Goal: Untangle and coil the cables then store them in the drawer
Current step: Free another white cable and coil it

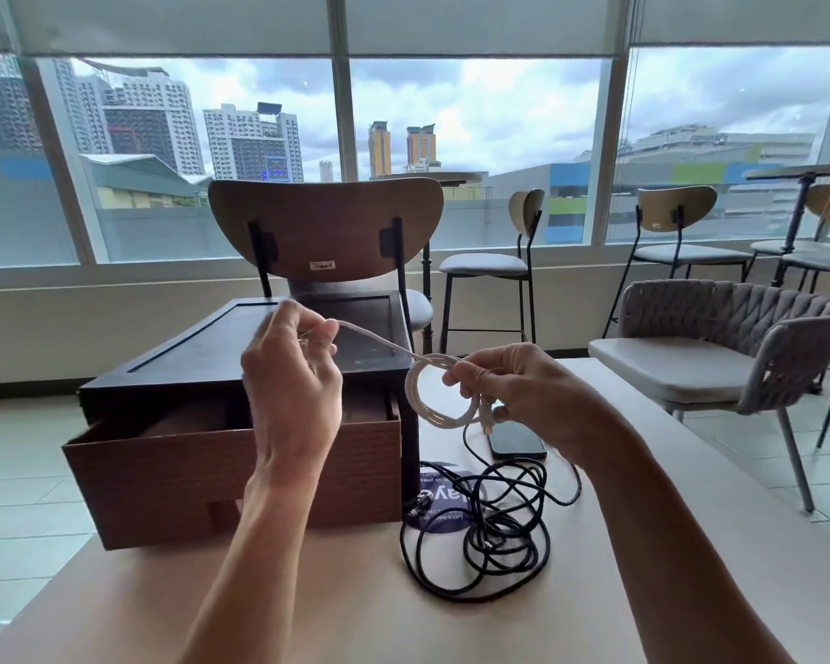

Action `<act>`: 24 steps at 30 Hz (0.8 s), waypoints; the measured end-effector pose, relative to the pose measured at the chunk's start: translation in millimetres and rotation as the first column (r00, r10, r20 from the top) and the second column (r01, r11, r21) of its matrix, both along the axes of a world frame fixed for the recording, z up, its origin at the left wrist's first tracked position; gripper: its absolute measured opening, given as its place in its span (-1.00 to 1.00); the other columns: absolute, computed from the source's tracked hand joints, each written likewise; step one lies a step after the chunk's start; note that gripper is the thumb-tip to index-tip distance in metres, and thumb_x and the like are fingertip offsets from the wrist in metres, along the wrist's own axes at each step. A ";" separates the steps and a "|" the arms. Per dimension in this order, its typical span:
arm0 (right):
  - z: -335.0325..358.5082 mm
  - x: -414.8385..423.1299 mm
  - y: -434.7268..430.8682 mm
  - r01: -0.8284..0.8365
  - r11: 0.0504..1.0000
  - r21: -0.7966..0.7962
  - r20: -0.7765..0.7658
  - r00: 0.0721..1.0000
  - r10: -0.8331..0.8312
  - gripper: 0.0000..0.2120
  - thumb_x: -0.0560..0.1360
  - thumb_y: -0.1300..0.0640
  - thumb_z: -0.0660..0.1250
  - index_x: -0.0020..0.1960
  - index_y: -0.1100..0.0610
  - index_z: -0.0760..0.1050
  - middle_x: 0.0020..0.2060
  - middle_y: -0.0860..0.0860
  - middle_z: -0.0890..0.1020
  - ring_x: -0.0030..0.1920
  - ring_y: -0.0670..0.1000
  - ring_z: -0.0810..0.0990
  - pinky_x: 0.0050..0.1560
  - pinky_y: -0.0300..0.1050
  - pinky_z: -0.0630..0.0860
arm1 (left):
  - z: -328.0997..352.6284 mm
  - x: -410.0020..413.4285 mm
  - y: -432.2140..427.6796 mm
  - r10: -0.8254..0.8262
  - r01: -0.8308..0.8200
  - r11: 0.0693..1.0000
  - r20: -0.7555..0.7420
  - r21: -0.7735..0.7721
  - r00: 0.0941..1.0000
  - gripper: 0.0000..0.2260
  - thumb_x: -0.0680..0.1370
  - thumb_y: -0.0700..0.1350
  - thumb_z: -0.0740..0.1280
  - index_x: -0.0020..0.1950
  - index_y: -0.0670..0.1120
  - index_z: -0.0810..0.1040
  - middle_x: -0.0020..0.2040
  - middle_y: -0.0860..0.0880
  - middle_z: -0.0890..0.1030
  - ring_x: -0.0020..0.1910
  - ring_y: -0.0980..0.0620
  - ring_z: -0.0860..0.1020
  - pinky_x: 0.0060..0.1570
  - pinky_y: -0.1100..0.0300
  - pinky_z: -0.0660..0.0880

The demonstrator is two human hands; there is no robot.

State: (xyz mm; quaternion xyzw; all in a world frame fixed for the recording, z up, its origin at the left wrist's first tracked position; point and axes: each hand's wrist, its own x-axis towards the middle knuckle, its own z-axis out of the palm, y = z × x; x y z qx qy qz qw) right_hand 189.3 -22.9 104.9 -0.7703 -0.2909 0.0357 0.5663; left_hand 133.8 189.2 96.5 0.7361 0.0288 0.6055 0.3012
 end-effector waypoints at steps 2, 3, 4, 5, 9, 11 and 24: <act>0.5 -1.3 4.6 -0.016 1.000 -0.007 0.016 1.000 0.016 -0.80 0.61 0.12 0.31 -0.04 0.18 0.68 -0.30 -0.05 0.58 -0.28 -0.10 0.50 -0.16 -0.10 0.47 | -1.4 0.0 0.8 0.043 -0.043 0.998 0.015 -0.037 0.999 -0.90 0.60 -0.17 0.36 -0.10 -0.09 0.49 -0.20 -0.05 0.61 -0.32 0.03 0.62 -0.30 0.06 0.57; 0.6 -1.8 5.8 -0.016 1.000 -0.004 0.020 1.000 0.016 -0.80 0.61 0.13 0.31 -0.05 0.19 0.67 -0.30 -0.05 0.57 -0.28 -0.09 0.50 -0.16 -0.10 0.47 | -1.6 0.7 -0.6 0.053 -0.052 0.997 0.014 -0.048 0.999 -0.90 0.60 -0.16 0.36 -0.09 -0.11 0.50 -0.19 -0.06 0.61 -0.32 0.03 0.62 -0.30 0.06 0.56; 1.1 -1.6 5.4 -0.011 1.000 0.008 0.020 1.000 0.010 -0.80 0.61 0.13 0.31 -0.05 0.19 0.67 -0.31 -0.06 0.57 -0.28 -0.10 0.50 -0.16 -0.10 0.47 | -1.2 1.1 -2.7 0.050 -0.050 0.997 0.004 -0.060 0.999 -0.90 0.60 -0.15 0.36 -0.09 -0.11 0.50 -0.20 -0.06 0.61 -0.32 0.02 0.62 -0.28 0.07 0.56; 1.7 -0.7 3.4 0.004 1.000 0.028 0.022 1.000 -0.004 -0.80 0.61 0.14 0.31 -0.05 0.18 0.67 -0.32 -0.06 0.57 -0.29 -0.10 0.50 -0.17 -0.11 0.47 | -0.3 1.4 -4.3 0.035 -0.036 0.996 -0.022 -0.080 0.999 -0.90 0.60 -0.14 0.37 -0.09 -0.10 0.51 -0.21 -0.05 0.62 -0.31 0.02 0.62 -0.26 0.11 0.55; 3.1 6.3 -10.6 0.058 0.975 0.213 -0.027 0.998 -0.054 -0.80 0.62 0.18 0.28 -0.05 0.22 0.65 -0.31 -0.01 0.58 -0.31 -0.09 0.52 -0.21 -0.18 0.53 | 1.8 0.3 -8.7 -0.126 0.087 0.979 -0.214 -0.182 0.969 -0.89 0.59 -0.09 0.40 -0.13 -0.02 0.56 -0.23 0.12 0.61 -0.24 0.19 0.59 -0.28 0.37 0.41; 3.5 8.4 -16.4 0.030 0.955 0.295 -0.077 0.997 -0.007 -0.78 0.63 0.19 0.26 -0.01 0.29 0.63 -0.30 0.02 0.58 -0.28 -0.07 0.53 -0.16 -0.18 0.54 | -0.3 1.8 -8.6 -0.225 0.167 0.963 -0.289 -0.212 0.931 -0.90 0.58 -0.08 0.40 -0.14 0.03 0.60 -0.21 0.14 0.63 -0.23 0.23 0.58 -0.30 0.41 0.39; 6.4 3.9 -18.0 -0.087 0.933 0.350 -0.228 0.958 0.175 -0.86 0.57 0.17 0.30 0.01 0.18 0.62 -0.02 0.11 0.72 -0.07 0.00 0.66 0.02 -0.05 0.55 | 1.0 -2.8 -16.7 -0.548 0.435 0.836 -0.461 -0.334 0.698 -0.84 0.64 -0.02 0.31 0.03 0.02 0.69 -0.16 0.03 0.70 -0.18 0.08 0.67 -0.09 0.12 0.61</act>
